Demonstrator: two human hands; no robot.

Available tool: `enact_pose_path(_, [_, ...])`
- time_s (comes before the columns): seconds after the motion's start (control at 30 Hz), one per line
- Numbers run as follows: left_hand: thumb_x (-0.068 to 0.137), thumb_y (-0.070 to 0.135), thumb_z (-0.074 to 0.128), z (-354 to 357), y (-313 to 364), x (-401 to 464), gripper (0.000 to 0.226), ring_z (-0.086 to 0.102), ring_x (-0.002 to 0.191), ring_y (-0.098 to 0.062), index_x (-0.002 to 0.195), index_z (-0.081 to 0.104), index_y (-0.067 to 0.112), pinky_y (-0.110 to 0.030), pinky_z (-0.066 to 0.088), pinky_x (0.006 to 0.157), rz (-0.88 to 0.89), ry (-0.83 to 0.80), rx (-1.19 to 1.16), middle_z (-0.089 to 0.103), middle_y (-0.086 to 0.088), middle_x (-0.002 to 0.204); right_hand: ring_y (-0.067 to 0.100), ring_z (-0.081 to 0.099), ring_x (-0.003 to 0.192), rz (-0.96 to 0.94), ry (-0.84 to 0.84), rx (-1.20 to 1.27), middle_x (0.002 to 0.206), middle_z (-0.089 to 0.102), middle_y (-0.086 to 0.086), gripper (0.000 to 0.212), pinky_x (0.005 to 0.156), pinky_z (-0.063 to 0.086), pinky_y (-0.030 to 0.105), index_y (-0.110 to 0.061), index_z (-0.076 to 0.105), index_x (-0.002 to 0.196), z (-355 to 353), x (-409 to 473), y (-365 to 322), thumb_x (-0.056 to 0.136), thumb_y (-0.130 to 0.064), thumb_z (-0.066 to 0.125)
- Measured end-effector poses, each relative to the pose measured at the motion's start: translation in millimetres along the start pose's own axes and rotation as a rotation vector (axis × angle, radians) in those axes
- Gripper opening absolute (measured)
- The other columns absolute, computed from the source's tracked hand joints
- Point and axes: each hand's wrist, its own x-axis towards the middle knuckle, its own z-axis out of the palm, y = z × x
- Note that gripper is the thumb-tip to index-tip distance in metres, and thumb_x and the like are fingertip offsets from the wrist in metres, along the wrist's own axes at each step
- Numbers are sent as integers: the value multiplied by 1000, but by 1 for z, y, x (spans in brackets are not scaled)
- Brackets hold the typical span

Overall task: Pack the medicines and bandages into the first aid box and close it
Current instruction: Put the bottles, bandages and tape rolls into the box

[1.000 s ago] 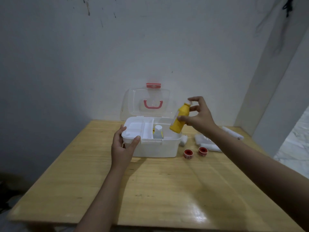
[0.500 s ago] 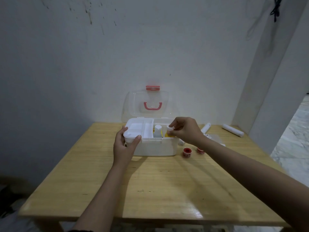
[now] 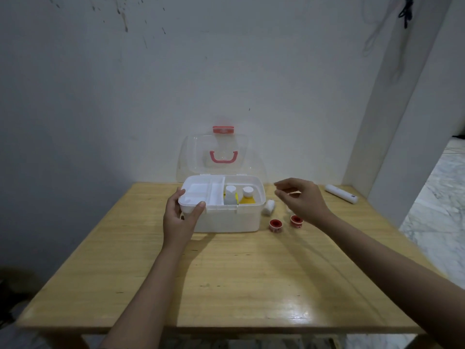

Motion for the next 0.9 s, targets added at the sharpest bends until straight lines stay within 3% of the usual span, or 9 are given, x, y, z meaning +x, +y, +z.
enact_pose_path(0.13, [78,19,76,0,1,0,53,53,121,-8,123,50,30,-35,47,101,4,-9,-13,50,14,135,12,65,87,68,35,-157,94,70,-4,19,72,43,12,-17,71,99,-37,-11,43,80,-17,71])
enact_pose_path(0.33, [80,18,73,0,-1,1,51,53,121,-7,126,50,25,-32,47,100,15,-12,-17,49,10,139,19,62,94,126,-33,-393,103,71,6,24,81,46,28,-12,71,101,-63,-33,93,77,-10,71])
enact_pose_path(0.5, [81,17,72,1,0,1,52,54,118,-2,128,50,22,-27,46,97,13,-10,-18,48,9,140,24,60,83,111,-6,-417,86,67,5,18,74,47,35,-12,74,90,-59,-39,106,74,-6,70])
enact_pose_path(0.77, [82,16,71,2,1,-1,51,54,113,6,128,50,24,-28,47,95,-14,4,-38,50,16,132,27,57,80,80,42,-405,85,61,8,17,73,40,30,-7,73,90,-50,-36,127,73,-7,76])
enact_pose_path(0.9, [82,17,72,2,1,0,52,54,117,-1,129,50,25,-30,47,96,-13,6,-34,49,14,135,29,57,83,69,41,-404,86,60,9,16,75,39,31,-7,72,90,-48,-35,129,74,-9,75])
